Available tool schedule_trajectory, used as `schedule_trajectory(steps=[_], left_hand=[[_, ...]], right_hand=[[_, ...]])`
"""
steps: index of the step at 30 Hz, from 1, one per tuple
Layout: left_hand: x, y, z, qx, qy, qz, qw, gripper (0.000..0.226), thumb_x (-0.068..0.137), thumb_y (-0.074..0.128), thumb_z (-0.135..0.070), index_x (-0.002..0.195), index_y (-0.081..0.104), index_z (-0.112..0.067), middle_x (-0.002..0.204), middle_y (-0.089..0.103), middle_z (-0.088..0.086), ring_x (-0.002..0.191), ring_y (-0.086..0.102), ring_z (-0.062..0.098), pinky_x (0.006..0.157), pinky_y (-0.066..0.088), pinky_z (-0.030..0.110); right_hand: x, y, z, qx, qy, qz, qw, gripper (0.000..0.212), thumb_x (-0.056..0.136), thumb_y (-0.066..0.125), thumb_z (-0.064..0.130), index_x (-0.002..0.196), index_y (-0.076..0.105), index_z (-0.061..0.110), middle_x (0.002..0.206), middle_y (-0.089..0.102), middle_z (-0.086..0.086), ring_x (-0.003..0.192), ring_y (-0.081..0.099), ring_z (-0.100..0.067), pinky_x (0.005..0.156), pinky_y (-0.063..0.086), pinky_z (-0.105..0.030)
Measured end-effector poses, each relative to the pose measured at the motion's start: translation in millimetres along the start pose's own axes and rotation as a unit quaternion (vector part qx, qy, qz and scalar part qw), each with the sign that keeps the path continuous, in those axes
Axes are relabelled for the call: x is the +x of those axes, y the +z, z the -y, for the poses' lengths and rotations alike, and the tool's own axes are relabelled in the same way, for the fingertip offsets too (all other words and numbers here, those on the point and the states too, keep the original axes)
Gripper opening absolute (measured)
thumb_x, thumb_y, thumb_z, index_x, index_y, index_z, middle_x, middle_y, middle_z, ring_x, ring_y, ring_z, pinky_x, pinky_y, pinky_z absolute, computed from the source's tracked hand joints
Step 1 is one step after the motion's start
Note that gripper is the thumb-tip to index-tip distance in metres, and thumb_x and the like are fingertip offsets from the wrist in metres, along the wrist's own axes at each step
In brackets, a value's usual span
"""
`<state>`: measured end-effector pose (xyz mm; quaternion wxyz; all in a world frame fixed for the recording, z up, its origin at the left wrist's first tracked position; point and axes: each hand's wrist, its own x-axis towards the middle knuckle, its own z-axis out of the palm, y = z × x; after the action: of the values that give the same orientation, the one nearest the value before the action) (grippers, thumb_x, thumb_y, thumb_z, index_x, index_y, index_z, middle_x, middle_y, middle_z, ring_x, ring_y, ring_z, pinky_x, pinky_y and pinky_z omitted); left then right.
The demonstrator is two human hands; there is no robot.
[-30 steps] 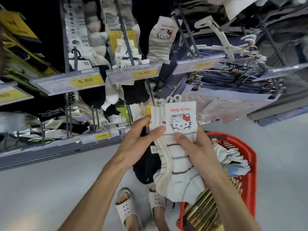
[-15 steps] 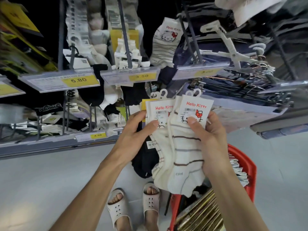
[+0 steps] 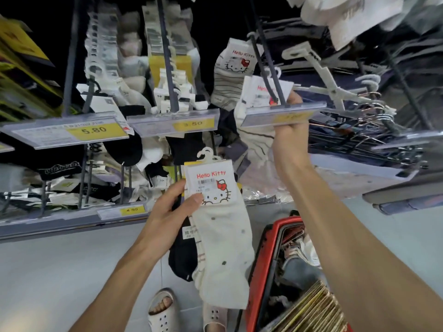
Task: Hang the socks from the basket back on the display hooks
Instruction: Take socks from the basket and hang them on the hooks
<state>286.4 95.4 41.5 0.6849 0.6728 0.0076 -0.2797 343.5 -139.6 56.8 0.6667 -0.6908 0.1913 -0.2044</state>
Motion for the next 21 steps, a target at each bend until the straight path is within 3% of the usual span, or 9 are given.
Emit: schedule_trajectory(steps=[5,7,9,12,13,18,20,21], left_hand=[[-4,3,6,-0.037,-0.012,0.010,0.999,0.026,0.080,0.062,-0.035,0.099,0.074,-0.047,0.113,0.075,-0.014,0.104,0.070,0.004,0.077,0.053,0.013],[-4,3,8,-0.044,-0.014,0.009,0.999,0.025,0.081,0.064,-0.035,0.101,0.074,-0.047,0.114,0.075,-0.013,0.105,0.070,0.005,0.078,0.053,0.014],[-4,2,8,-0.046,-0.015,0.010,0.999,0.020,0.087,0.070,-0.034,0.101,0.073,-0.047,0.115,0.075,-0.014,0.106,0.070,0.005,0.080,0.054,0.015],[-4,1,10,-0.041,-0.021,0.013,0.999,0.023,0.084,0.068,-0.038,0.104,0.072,-0.047,0.117,0.074,-0.013,0.109,0.069,0.007,0.082,0.055,0.019],[-4,1,10,-0.040,-0.022,0.014,0.999,0.026,0.080,0.068,-0.044,0.106,0.071,-0.047,0.118,0.073,-0.013,0.111,0.068,0.007,0.084,0.055,0.022],[-3,2,11,-0.026,-0.007,0.033,0.999,0.031,0.080,0.064,-0.051,0.110,0.068,-0.052,0.123,0.070,-0.017,0.116,0.065,0.005,0.086,0.055,0.021],[-2,2,10,-0.025,-0.001,0.037,0.999,0.030,0.081,0.063,-0.050,0.110,0.068,-0.053,0.122,0.070,-0.018,0.116,0.064,0.003,0.087,0.052,0.015],[-2,3,10,-0.026,0.001,0.039,0.999,0.030,0.081,0.063,-0.049,0.110,0.068,-0.054,0.122,0.070,-0.019,0.116,0.064,0.002,0.087,0.051,0.013]], right_hand=[[13,9,-6,-0.019,-0.044,0.012,0.999,0.028,0.095,0.050,0.003,0.120,0.050,0.014,0.098,0.063,0.007,0.087,0.057,0.000,0.082,0.048,-0.016],[15,12,-6,-0.017,-0.056,0.018,0.998,0.029,0.095,0.049,0.001,0.120,0.048,0.015,0.103,0.063,-0.009,0.085,0.059,-0.005,0.083,0.047,-0.011],[17,16,-5,-0.005,-0.070,0.017,0.997,0.032,0.096,0.048,-0.003,0.122,0.046,0.015,0.114,0.059,-0.024,0.096,0.059,-0.012,0.087,0.045,-0.007],[20,19,-3,0.001,-0.083,-0.007,0.996,0.031,0.091,0.050,0.004,0.112,0.042,0.025,0.103,0.059,0.011,0.088,0.060,0.009,0.085,0.045,-0.010],[21,19,-4,0.001,-0.083,-0.009,0.997,0.029,0.089,0.051,0.007,0.110,0.042,0.025,0.100,0.056,0.014,0.088,0.058,0.013,0.085,0.045,-0.012],[25,18,-9,0.011,-0.051,0.001,0.999,0.029,0.095,0.051,0.002,0.119,0.040,0.015,0.108,0.057,0.004,0.093,0.060,0.006,0.092,0.049,-0.019],[29,17,-12,-0.007,0.006,0.011,1.000,0.025,0.099,0.045,-0.003,0.114,0.046,0.017,0.101,0.055,0.001,0.083,0.059,0.003,0.082,0.049,-0.013],[31,17,-14,-0.045,0.058,0.013,0.997,0.023,0.100,0.045,-0.003,0.098,0.050,0.020,0.090,0.052,0.002,0.073,0.054,0.001,0.070,0.048,-0.010]])
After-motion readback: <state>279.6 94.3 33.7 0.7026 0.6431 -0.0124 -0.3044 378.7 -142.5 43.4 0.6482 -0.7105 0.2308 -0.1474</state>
